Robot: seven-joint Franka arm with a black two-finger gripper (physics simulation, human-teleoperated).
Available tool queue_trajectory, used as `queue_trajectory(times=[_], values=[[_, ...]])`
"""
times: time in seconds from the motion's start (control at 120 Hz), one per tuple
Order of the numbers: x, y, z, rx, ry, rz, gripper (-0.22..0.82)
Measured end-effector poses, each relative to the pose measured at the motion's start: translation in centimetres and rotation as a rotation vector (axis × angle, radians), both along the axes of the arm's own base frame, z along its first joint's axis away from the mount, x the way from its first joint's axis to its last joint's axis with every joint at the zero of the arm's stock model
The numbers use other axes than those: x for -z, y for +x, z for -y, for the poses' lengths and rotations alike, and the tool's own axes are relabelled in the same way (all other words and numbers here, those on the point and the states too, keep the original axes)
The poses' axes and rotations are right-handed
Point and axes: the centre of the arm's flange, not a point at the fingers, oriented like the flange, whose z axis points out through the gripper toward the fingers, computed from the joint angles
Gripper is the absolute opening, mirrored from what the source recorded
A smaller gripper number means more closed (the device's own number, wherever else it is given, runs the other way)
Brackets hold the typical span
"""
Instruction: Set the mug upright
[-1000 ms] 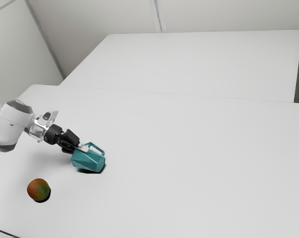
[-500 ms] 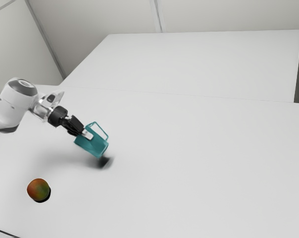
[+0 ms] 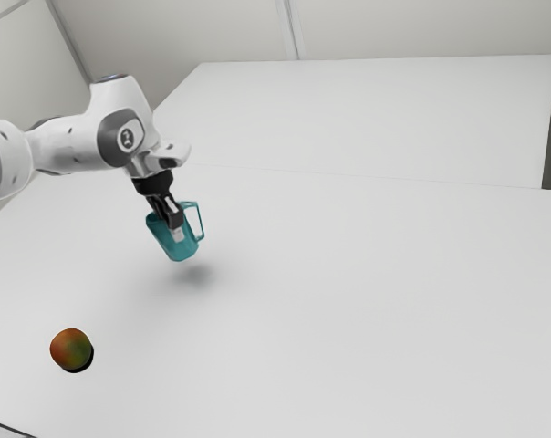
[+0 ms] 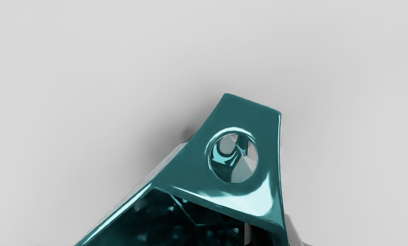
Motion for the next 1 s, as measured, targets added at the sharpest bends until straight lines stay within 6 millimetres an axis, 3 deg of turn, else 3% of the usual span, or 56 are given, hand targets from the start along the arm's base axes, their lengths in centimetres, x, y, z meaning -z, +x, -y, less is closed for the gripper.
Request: queue_trajectory(times=[0.283, 0.4, 0.6, 0.733, 0.842, 1.0], values=[[5.6, -0.4, 1.3, -0.088, 0.058, 0.02, -0.15], [6.8, -0.1, 1.5, -0.125, 0.068, 0.029, -0.17], [6.6, 0.2, 1.4, -0.181, 0.066, 0.054, 0.25], [4.8, 0.2, 1.4, -0.211, 0.062, 0.082, 0.42], [1.2, 0.2, 1.5, -0.236, 0.051, 0.119, 0.49], [-4.7, 1.8, 1.5, -0.259, 0.036, 0.152, 0.55]])
